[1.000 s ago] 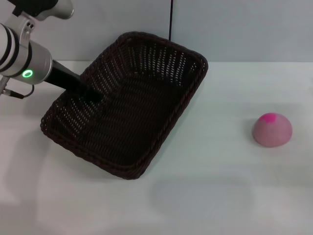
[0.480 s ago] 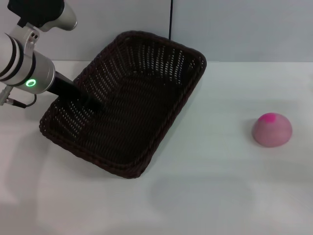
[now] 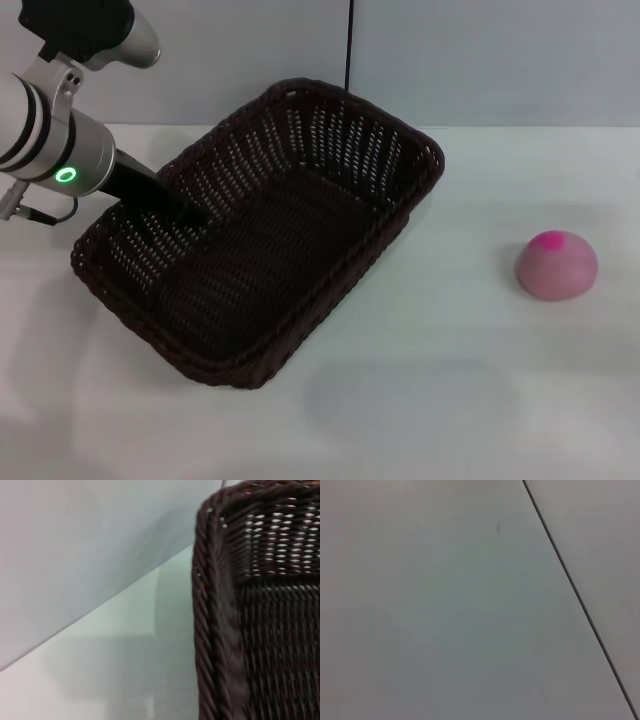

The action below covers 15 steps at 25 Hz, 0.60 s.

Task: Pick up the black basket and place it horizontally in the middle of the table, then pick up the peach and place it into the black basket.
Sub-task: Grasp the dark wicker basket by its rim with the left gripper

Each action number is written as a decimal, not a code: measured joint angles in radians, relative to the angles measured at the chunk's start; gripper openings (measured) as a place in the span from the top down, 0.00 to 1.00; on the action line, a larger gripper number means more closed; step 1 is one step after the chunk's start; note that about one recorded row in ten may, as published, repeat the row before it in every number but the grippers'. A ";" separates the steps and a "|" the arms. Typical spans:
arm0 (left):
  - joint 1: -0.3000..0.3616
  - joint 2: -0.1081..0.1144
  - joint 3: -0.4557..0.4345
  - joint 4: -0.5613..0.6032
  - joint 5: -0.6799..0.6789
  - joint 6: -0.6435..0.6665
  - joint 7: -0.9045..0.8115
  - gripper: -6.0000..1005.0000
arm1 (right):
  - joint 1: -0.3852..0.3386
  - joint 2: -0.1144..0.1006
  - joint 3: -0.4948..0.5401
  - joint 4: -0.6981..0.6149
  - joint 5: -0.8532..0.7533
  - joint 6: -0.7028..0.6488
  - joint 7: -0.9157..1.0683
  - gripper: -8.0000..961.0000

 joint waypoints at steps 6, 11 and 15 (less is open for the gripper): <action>0.012 0.000 0.003 0.021 0.000 -0.025 -0.002 0.56 | -0.007 0.000 0.000 -0.004 0.001 -0.018 0.038 0.17; 0.016 0.003 0.002 0.088 0.000 -0.018 0.048 0.63 | -0.019 0.000 0.001 -0.007 0.007 -0.054 0.063 0.17; 0.007 0.003 0.002 0.143 -0.003 0.022 0.201 0.69 | -0.027 0.000 0.001 -0.006 0.007 -0.076 0.066 0.17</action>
